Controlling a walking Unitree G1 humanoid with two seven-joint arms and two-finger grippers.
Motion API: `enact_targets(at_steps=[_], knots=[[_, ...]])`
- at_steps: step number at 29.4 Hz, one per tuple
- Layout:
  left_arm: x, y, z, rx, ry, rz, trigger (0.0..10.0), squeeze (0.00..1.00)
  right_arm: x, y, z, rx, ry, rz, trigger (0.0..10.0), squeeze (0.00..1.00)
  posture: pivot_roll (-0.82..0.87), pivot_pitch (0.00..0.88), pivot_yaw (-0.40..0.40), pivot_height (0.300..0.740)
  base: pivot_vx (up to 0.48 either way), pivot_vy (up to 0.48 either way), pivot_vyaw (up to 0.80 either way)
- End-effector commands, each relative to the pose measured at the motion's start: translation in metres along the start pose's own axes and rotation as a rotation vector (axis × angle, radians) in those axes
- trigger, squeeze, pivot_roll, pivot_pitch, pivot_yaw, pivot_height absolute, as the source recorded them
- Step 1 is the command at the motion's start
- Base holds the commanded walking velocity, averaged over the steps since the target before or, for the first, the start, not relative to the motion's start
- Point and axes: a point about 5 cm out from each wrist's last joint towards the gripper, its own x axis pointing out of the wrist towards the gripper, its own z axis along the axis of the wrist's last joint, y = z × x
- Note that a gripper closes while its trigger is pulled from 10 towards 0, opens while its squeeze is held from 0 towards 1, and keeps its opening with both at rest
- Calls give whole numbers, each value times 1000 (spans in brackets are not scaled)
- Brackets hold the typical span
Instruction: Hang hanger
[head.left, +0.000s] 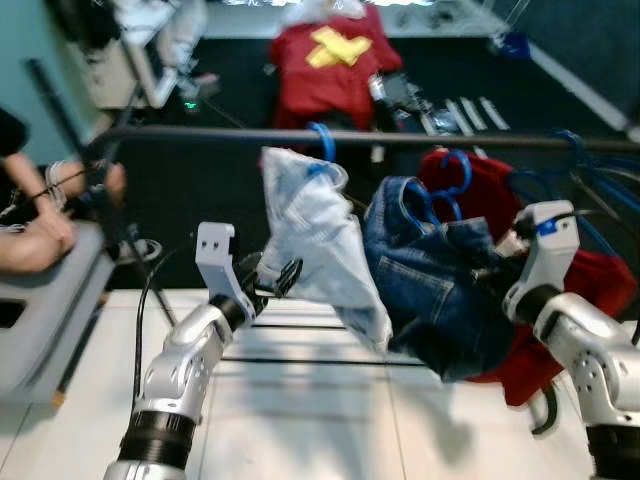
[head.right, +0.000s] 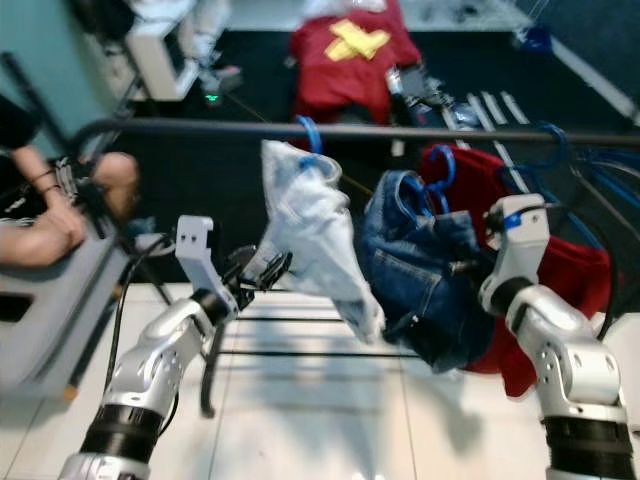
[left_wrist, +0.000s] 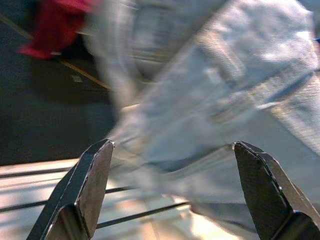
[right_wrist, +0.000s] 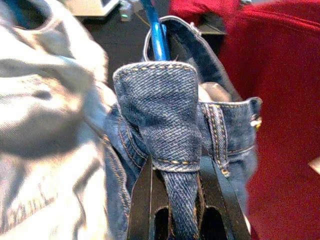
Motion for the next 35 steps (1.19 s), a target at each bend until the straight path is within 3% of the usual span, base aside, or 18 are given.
enact_targets(at_steps=[1,5,9,17,22,25,35], knots=[[-4,3,-7,-1,27,15,10000,0,-1,-2,29,-15,-147,-14,10000,0,-33,69,-14,740,0,0,688],[-3,3,-6,0,24,18,10000,0,0,0,39,-32,-182,0,10000,0,-31,68,-15,740,0,0,172],[-3,3,-6,1,20,18,10000,0,-2,9,55,-57,-244,92,10000,0,-29,69,-16,740,0,0,0],[-3,-3,-7,-7,20,-33,10000,0,-5,2,72,-72,-322,52,10000,0,-29,64,-17,740,0,0,0],[-3,-4,-8,-7,24,-35,10000,0,-2,-12,68,-85,-268,-51,10000,0,-27,68,-15,740,0,0,0],[-4,-2,-7,0,21,-24,10000,0,8,-30,56,-84,-191,-152,10000,0,-12,82,-13,740,0,0,0],[-10,12,8,37,-1,14,10000,0,24,-62,58,-68,-193,-276,10000,0,47,115,14,740,0,0,0]])
